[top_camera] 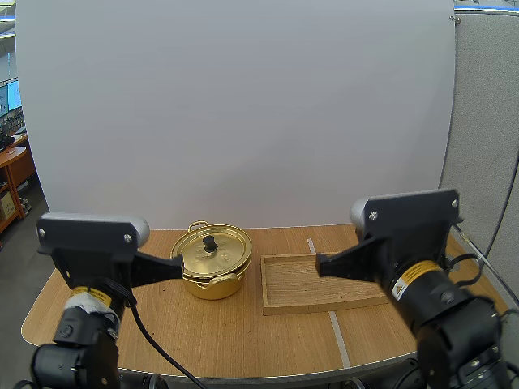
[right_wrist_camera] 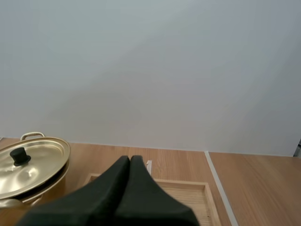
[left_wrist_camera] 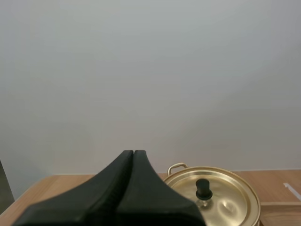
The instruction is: Open the pot, put the grape inside, and close it
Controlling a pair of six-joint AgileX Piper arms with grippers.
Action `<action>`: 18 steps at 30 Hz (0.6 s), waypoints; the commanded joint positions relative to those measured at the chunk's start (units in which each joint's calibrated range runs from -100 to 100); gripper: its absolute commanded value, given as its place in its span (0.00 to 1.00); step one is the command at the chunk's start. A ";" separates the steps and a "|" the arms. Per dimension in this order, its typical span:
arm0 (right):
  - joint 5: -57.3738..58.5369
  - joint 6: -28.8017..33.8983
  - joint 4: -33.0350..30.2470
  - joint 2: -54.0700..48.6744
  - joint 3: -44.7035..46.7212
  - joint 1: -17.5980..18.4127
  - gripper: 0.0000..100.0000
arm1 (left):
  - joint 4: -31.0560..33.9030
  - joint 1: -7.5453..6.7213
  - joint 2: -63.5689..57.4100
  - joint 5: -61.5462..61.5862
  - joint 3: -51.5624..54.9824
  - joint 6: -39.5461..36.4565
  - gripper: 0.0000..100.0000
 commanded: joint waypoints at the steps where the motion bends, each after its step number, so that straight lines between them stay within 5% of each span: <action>1: -15.12 0.14 -1.72 -0.41 13.07 -0.24 0.00 | 0.51 0.10 -0.19 -12.95 11.20 -0.12 0.00; 13: -9.16 0.14 -0.09 -0.41 16.61 -0.24 0.00 | 0.51 0.03 -0.19 -9.90 15.65 -0.03 0.00; 18: -7.22 0.14 1.58 -0.41 16.61 -0.24 0.00 | 0.51 -1.74 -0.19 -3.51 15.65 -0.03 0.00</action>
